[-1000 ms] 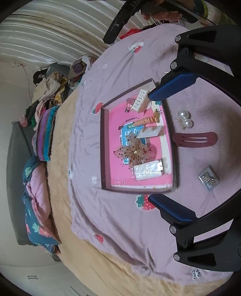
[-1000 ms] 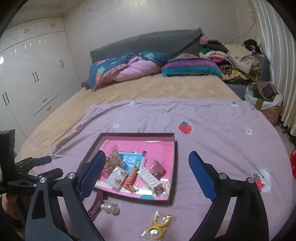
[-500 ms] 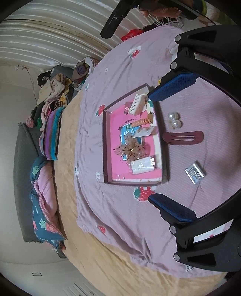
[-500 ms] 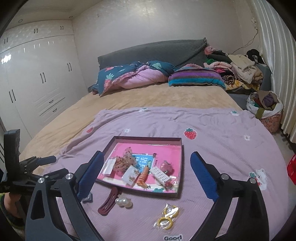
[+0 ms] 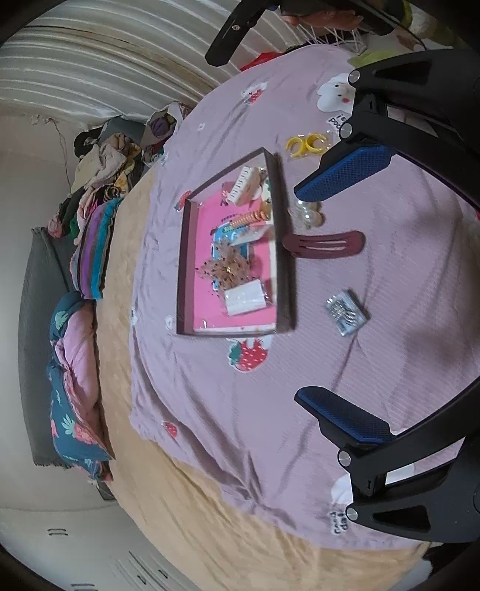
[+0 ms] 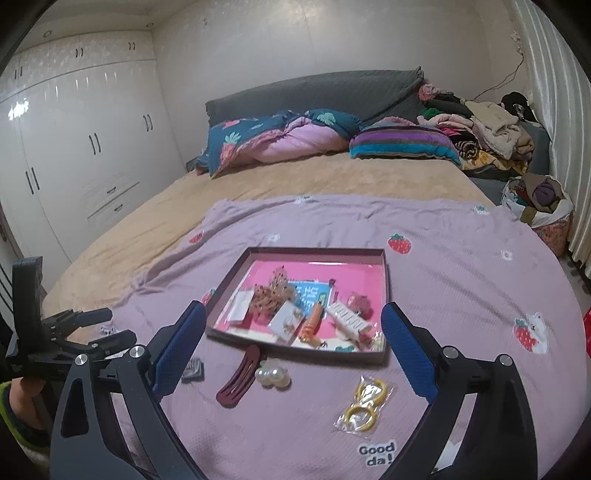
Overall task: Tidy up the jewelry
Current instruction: 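Withdraw both tools toward the silver pin box and pearl earrings, then grasp the clear silver pin box with the left tool while the right grasps the pearl earrings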
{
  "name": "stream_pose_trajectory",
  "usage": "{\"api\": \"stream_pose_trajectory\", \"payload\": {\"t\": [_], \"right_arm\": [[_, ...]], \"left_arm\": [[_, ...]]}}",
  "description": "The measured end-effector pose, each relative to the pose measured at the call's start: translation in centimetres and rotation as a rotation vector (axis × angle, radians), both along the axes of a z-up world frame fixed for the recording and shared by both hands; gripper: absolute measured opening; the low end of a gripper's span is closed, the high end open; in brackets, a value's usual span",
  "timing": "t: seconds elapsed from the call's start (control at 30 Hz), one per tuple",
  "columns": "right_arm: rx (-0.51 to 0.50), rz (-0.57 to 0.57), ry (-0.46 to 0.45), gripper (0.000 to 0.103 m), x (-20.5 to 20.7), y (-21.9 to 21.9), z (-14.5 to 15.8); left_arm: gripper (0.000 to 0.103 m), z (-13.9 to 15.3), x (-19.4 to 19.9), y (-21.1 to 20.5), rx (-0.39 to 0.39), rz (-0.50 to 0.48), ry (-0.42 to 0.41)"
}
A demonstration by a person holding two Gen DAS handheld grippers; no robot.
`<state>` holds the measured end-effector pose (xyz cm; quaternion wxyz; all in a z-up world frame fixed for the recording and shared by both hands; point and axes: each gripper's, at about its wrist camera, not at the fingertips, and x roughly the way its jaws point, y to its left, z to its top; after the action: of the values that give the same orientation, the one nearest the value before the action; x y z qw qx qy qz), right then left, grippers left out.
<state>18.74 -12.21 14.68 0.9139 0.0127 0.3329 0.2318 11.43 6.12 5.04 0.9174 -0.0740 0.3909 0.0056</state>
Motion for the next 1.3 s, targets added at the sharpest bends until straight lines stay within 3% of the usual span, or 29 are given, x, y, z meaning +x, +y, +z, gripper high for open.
{"api": "stream_pose_trajectory", "payload": {"t": [0.93,1.3], "right_arm": [[-0.129,0.034,0.152,0.095,-0.5,3.9,-8.8],[-0.172,0.068,0.200,0.095,1.0,5.4,-11.8]], "left_arm": [[0.094,-8.5,0.7,0.6,0.039,-0.059,0.146],[0.093,-11.0,2.0,1.3,0.012,-0.053,0.193]]}}
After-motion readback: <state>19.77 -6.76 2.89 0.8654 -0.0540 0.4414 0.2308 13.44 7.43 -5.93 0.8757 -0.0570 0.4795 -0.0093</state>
